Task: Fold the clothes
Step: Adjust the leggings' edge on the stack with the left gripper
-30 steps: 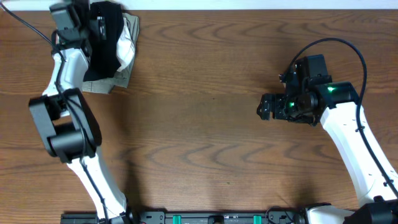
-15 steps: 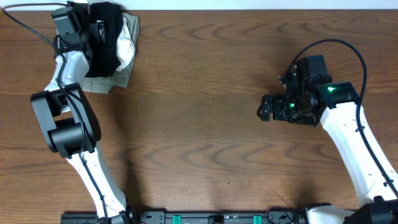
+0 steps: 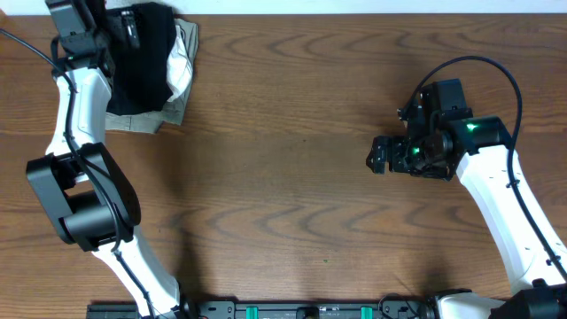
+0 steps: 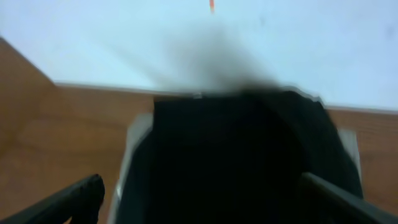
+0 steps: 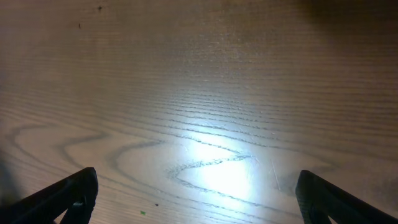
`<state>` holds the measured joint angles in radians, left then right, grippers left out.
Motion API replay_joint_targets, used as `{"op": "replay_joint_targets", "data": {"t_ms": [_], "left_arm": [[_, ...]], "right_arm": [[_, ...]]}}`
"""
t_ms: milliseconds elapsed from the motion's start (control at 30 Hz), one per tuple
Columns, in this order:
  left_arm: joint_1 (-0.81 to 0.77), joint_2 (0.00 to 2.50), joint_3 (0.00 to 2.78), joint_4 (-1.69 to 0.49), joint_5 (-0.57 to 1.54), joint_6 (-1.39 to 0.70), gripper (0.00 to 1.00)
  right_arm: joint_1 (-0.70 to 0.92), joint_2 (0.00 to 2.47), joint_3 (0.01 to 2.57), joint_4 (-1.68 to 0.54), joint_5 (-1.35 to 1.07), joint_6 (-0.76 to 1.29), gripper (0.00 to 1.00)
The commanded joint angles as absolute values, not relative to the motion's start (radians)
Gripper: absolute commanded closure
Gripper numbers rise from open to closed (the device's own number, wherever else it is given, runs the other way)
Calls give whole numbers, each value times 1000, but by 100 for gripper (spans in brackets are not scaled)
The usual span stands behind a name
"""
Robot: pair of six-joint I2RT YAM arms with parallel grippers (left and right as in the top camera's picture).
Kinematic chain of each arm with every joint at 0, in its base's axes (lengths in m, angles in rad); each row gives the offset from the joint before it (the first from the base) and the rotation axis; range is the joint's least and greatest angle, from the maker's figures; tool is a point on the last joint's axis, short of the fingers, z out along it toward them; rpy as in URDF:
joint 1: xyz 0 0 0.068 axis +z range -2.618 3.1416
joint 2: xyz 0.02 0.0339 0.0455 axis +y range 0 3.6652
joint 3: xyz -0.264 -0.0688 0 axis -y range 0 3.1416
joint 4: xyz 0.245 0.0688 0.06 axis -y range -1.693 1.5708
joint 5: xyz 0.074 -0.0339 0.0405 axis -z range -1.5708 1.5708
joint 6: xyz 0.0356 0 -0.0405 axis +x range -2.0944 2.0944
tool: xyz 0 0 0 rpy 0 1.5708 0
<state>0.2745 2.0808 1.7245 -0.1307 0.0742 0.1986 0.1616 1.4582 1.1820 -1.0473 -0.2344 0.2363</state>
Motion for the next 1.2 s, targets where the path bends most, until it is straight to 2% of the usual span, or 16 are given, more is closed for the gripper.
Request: {"op": "replay_joint_targets", "data": {"t_ms": [0, 633, 1167], "left_arm": [[290, 2088, 1719, -174, 67, 185, 2], [341, 2267, 1628, -89, 67, 185, 2], [334, 2035, 1628, 175, 75, 155, 2]], "right_arm": [[171, 1459, 1182, -1047, -232, 213, 1], [171, 1459, 1182, -1041, -232, 199, 1], [171, 1459, 1182, -1033, -232, 212, 1]]}}
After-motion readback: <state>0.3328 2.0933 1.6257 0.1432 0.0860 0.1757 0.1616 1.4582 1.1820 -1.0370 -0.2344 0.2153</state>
